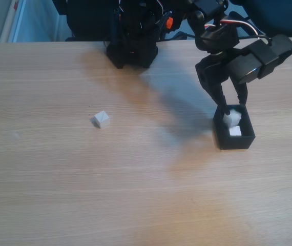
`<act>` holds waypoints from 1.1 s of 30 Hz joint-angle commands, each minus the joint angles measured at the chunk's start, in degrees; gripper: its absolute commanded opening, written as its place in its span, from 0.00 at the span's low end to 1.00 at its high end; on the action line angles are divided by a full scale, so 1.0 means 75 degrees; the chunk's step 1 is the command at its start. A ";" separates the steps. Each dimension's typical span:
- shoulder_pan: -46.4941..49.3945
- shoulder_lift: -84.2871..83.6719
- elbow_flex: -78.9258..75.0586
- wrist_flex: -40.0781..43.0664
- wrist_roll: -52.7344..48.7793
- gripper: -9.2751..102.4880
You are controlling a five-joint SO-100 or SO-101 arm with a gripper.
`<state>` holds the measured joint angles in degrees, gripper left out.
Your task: Pick blocks and place them in the box.
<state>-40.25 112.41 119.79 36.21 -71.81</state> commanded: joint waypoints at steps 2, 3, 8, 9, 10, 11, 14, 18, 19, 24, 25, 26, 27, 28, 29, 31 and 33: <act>0.0000 -0.0023 -0.0504 -0.0059 0.0082 0.20; 0.0012 -0.0035 -0.0516 -0.0023 0.0094 0.20; 0.0633 0.0164 -0.0398 0.0516 0.0223 0.08; 0.0879 0.0270 -0.0293 0.0680 0.0234 0.08; 0.1160 0.0387 -0.0164 0.0855 0.0105 0.08; 0.1465 0.0527 0.0012 0.0973 -0.0023 0.08; 0.2414 0.1055 0.0645 0.1078 -0.0645 0.08; 0.3738 0.1711 0.1207 0.1711 -0.1523 0.08; 0.4078 0.1840 0.1301 0.1898 -0.1816 0.08; 0.5684 0.2309 0.1910 0.1934 -0.2719 0.08; 0.5965 0.2344 0.1957 0.1875 -0.2637 0.08; 0.6234 0.2355 0.1969 0.1875 -0.2484 0.08; 0.6492 0.2391 0.1969 0.1898 -0.2285 0.08; 0.6738 0.2414 0.1969 0.1934 -0.2098 0.09; 0.6996 0.2426 0.1969 0.1957 -0.1992 0.12; 0.7465 0.2473 0.2027 0.1992 -0.1898 0.16; 0.7852 0.2613 0.2191 0.2051 -0.1840 0.19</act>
<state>14.77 129.64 135.88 51.15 -86.31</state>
